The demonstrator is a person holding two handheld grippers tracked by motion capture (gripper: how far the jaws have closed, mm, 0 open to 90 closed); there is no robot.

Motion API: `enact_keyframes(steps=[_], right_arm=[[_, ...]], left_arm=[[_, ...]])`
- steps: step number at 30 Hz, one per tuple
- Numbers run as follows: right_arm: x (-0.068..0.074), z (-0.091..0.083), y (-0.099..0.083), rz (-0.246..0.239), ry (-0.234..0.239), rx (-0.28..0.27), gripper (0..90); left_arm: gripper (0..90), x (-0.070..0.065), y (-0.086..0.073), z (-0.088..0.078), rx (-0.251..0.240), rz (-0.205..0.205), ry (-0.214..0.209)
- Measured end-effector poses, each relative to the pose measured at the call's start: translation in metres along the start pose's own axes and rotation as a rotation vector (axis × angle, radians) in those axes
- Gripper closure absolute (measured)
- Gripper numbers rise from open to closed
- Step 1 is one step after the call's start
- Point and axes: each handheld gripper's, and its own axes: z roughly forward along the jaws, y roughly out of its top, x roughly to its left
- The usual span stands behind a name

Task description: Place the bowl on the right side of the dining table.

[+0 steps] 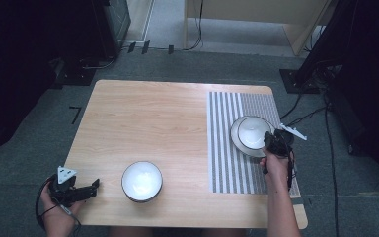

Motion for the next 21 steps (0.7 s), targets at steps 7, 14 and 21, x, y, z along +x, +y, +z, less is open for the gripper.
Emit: enact_keyframes(steps=[7, 14, 21], right_arm=[[-0.0035, 0.0048, -0.0008, 0.016, -0.005, 0.027, 83.8], [-0.0052, 0.0064, 0.0011, 0.049, 0.013, 0.053, 82.9], [-0.0053, 0.0086, 0.0004, 0.069, 0.026, 0.073, 80.6]], left_arm=[[0.0, 0.0, 0.0, 0.0, 0.0, 0.0, 0.0], [0.0, -0.0001, 0.0, 0.0, 0.0, 0.001, 0.001], [0.0, 0.0002, 0.0, -0.0002, 0.0, -0.003, -0.001]])
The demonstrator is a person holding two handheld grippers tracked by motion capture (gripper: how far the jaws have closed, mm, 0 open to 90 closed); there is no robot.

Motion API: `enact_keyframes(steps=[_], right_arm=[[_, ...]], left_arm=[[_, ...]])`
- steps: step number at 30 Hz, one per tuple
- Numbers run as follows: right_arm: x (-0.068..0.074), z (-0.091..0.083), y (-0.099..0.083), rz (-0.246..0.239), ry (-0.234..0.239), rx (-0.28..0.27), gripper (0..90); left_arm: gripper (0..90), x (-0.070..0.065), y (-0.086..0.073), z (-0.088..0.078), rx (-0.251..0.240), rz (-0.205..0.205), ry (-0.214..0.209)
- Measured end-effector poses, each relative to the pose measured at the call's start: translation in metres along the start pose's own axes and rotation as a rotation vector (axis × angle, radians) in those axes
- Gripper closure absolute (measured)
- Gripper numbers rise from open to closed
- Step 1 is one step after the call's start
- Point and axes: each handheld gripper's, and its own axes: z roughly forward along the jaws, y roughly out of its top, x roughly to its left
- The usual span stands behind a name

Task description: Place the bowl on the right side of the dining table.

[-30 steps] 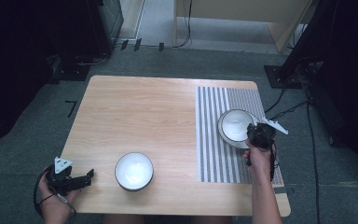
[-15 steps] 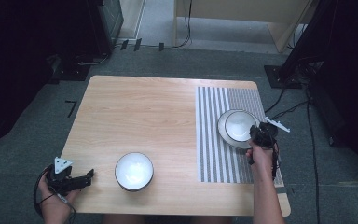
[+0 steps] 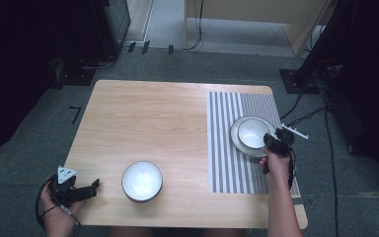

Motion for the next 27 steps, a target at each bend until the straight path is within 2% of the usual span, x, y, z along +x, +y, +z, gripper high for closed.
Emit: enact_keyframes(steps=[4, 6, 9, 11, 17, 20, 23, 27], right_arm=[[0.0, -0.001, -0.001, 0.002, 0.019, -0.011, 69.0], [0.0, -0.003, 0.0, -0.001, 0.042, -0.027, 57.1], [-0.001, -0.007, 0.001, -0.021, 0.069, -0.056, 47.3], [-0.002, -0.01, 0.001, -0.045, 0.095, -0.064, 37.4], [-0.001, -0.017, -0.005, -0.097, 0.128, -0.082, 15.9], [-0.003, -0.019, -0.009, -0.119, 0.144, -0.11, 10.6], [-0.004, -0.021, -0.012, -0.128, 0.162, -0.105, 4.2], [-0.005, -0.026, -0.017, -0.146, 0.168, -0.132, 1.1]], left_arm=[[0.0, 0.0, 0.0, 0.0, 0.0, -0.001, -0.001], [0.0, 0.0, 0.0, 0.0, 0.0, -0.001, 0.0], [0.0, 0.0, 0.0, 0.0, 0.002, 0.0, -0.002], [0.0, 0.0, 0.0, 0.0, 0.0, -0.001, -0.001], [0.0, 0.0, 0.0, 0.0, 0.0, 0.002, 0.002], [0.0, 0.0, 0.0, 0.0, 0.001, 0.002, 0.001], [0.0, 0.0, 0.0, 0.0, 0.001, 0.002, 0.001], [0.0, 0.0, 0.0, 0.0, 0.002, 0.004, 0.002]])
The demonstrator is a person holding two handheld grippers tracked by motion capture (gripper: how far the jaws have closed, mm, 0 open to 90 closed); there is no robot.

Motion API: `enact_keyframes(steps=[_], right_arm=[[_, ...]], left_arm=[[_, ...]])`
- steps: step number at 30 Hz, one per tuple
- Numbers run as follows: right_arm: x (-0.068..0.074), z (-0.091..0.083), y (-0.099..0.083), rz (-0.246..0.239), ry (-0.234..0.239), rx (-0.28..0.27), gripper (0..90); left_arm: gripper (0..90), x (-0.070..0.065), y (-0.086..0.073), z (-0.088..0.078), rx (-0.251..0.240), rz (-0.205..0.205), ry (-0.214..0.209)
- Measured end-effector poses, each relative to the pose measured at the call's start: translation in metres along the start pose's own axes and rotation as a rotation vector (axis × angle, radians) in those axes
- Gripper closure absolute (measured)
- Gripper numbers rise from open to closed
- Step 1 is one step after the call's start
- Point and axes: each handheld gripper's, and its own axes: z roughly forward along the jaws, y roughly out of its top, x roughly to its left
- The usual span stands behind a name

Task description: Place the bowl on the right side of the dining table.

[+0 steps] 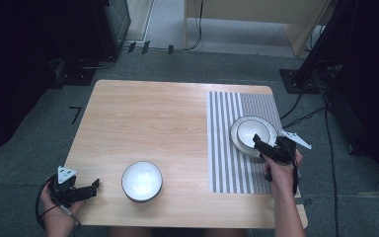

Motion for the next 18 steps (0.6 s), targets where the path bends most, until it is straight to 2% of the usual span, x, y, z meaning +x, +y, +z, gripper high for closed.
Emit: enact_keyframes(steps=[4, 10, 18], right_arm=[[0.002, -0.006, -0.002, -0.01, 0.024, -0.012, 0.7], [0.005, -0.011, -0.006, -0.03, 0.015, -0.023, 0.7], [0.006, -0.018, -0.012, -0.052, 0.025, -0.021, 0.6]], left_arm=[[0.0, 0.0, 0.0, 0.0, 0.0, 0.0, 0.0], [0.0, 0.0, 0.0, 0.0, 0.0, -0.002, -0.001], [0.0, 0.0, 0.0, 0.0, 0.0, 0.0, 0.0]])
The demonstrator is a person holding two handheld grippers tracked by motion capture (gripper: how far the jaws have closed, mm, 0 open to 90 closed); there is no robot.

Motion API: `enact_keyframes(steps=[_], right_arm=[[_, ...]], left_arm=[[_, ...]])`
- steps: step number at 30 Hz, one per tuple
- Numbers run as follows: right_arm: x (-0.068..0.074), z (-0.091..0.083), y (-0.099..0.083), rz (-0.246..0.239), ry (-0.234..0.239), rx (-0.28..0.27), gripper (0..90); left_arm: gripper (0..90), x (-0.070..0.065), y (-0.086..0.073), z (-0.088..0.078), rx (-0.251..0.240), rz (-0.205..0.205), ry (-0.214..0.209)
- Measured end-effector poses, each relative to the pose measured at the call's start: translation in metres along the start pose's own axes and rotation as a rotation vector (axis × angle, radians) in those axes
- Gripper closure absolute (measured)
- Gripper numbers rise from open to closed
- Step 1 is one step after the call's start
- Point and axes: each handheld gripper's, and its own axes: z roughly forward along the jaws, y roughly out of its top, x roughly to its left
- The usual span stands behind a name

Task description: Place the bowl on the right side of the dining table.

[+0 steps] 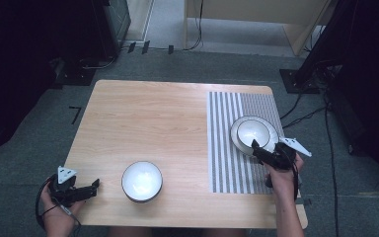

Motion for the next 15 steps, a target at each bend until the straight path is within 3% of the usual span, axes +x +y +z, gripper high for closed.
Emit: enact_keyframes(steps=[15], right_arm=[[-0.005, -0.012, -0.018, -0.003, -0.006, 0.012, 0.6]], left_arm=[[0.0, 0.0, 0.0, 0.0, -0.001, -0.001, -0.002]])
